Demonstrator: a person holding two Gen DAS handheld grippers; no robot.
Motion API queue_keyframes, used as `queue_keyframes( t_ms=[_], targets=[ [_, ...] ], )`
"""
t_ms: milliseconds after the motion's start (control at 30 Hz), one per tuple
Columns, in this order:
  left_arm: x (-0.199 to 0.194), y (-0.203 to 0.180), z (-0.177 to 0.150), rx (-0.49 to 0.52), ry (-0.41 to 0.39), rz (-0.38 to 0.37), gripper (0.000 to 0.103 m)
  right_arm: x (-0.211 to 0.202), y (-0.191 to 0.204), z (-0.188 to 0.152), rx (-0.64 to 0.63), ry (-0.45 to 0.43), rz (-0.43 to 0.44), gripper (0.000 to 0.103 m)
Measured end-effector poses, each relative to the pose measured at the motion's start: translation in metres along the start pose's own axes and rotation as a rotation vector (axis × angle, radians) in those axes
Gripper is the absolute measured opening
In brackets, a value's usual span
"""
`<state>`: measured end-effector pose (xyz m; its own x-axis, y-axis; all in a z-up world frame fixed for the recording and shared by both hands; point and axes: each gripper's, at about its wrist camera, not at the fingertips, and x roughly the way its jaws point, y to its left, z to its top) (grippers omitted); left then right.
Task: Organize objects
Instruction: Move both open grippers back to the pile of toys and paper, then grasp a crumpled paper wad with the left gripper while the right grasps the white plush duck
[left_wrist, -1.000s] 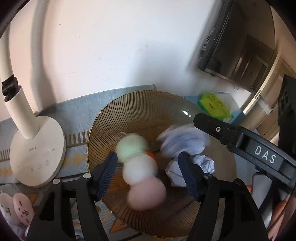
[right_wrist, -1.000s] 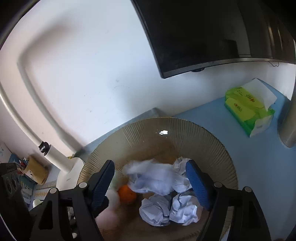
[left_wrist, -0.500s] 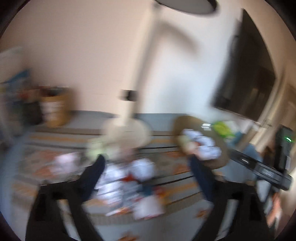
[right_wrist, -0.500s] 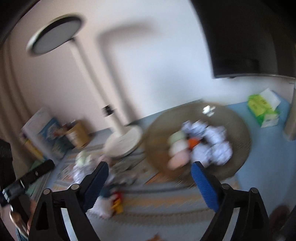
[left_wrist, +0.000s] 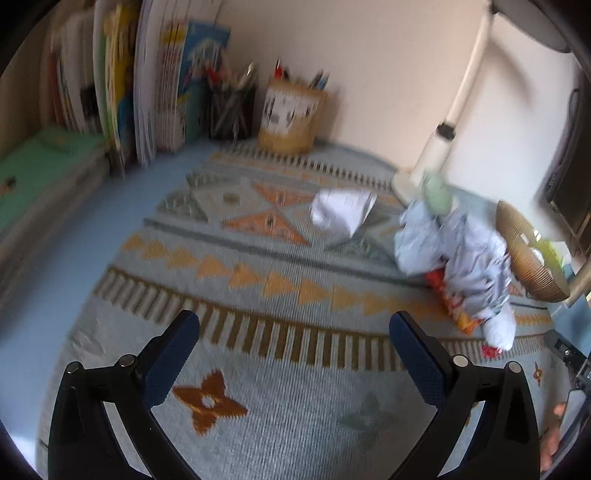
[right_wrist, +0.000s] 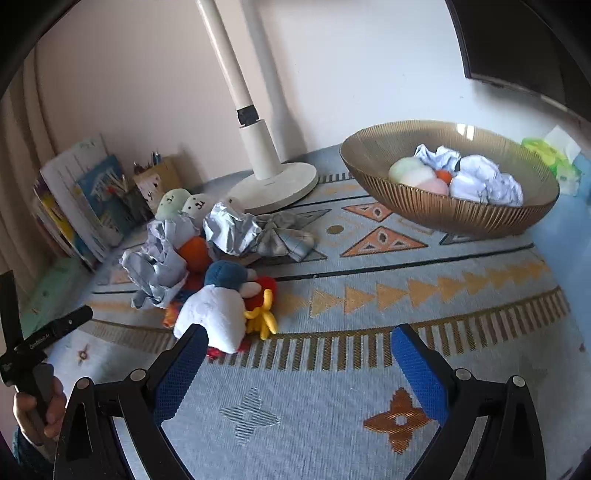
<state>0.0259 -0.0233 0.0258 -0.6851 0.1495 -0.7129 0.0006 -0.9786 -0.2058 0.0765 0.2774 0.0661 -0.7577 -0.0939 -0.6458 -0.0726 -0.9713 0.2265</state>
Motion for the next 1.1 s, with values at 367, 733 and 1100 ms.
queue_keyframes(
  t_ms=[367, 733, 1100],
  targets=[
    [-0.012, -0.058, 0.014, 0.044, 0.025, -0.295, 0.102, 0.017, 0.021, 0.005, -0.045, 0.097, 0.128, 0.099],
    [0.048, -0.126, 0.022, 0.114, 0.16, -0.335, 0.057, 0.069, 0.058, 0.016, -0.103, 0.204, 0.116, 0.06],
    [-0.011, -0.047, 0.001, 0.149, 0.027, -0.203, 0.055, 0.013, 0.005, 0.001, -0.14, 0.169, 0.084, 0.057]
  ],
)
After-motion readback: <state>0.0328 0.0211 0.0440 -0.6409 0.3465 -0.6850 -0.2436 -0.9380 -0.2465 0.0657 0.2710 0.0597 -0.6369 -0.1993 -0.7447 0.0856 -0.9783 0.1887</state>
